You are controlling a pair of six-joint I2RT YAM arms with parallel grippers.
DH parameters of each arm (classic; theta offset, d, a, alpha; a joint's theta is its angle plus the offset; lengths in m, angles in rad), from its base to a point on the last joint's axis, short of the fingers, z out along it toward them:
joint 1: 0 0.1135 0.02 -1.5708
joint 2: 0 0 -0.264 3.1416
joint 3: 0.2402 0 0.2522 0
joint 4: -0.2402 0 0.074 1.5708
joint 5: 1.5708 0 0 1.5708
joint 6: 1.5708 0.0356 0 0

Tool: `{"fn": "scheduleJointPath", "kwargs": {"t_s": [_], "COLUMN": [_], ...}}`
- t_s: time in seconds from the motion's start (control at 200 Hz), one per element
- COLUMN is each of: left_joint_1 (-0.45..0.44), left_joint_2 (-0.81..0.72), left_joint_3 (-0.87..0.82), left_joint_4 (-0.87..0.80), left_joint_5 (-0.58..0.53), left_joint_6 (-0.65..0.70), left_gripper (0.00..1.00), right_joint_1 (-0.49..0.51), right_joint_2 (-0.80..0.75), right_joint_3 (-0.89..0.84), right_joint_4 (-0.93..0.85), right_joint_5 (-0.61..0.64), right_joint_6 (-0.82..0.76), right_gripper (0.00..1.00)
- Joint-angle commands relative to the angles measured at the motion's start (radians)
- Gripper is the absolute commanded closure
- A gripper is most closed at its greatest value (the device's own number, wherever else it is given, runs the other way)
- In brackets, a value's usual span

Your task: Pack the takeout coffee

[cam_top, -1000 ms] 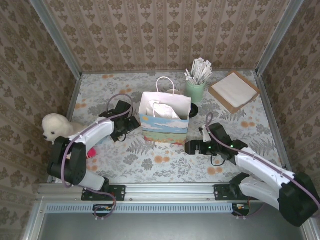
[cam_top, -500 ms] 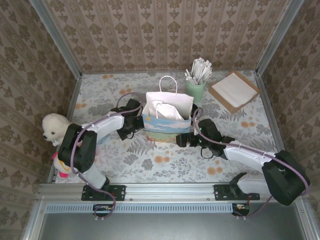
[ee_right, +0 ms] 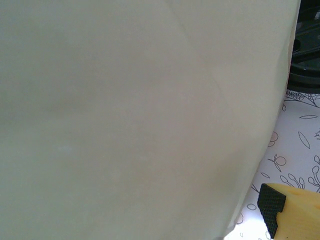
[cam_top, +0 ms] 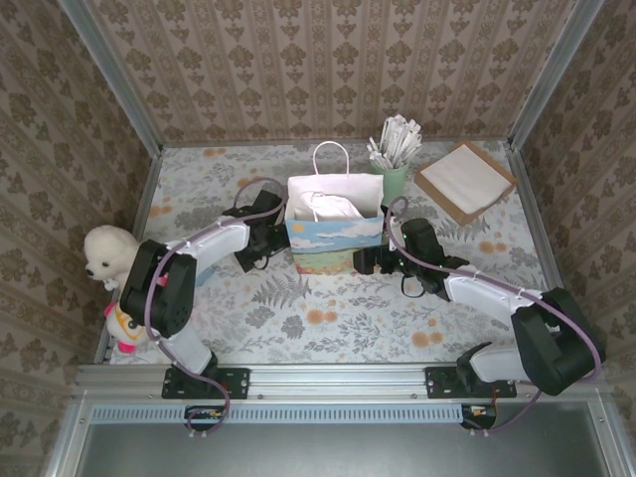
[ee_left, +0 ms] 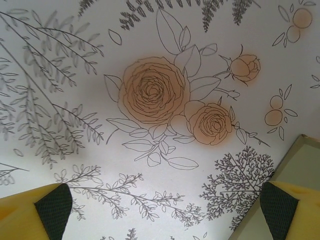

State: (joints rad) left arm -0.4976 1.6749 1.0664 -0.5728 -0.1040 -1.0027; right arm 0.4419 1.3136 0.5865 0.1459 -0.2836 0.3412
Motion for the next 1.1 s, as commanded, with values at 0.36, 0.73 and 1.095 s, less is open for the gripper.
{"fn": "scheduleJointPath", "kwargs": {"t_s": [0.36,0.73,1.095], "left_joint_1": [0.221,0.437,0.511], "left_joint_2": [-0.423,-0.659,-0.392], "left_joint_3": [-0.126,-0.46,-0.545], "left_joint_4": [-0.017,0.481,0.844], "left_joint_5": [-0.222,-0.271,-0.061], "left_joint_6": [0.2,0.696,0.924], "left_gripper": [0.0,0.0,0.0], "right_joint_1": [-0.019,-0.229,-0.496], "right_joint_2": [-0.534,-0.557,-0.235], "right_joint_3": [0.056,0.0,-0.118], "right_joint_4": [-0.315,-0.251,-0.015], "right_joint_5": [0.053,0.903,0.789], "right_joint_6": [-0.176,0.116,0.035], "right_gripper": [0.0,0.0,0.0]}}
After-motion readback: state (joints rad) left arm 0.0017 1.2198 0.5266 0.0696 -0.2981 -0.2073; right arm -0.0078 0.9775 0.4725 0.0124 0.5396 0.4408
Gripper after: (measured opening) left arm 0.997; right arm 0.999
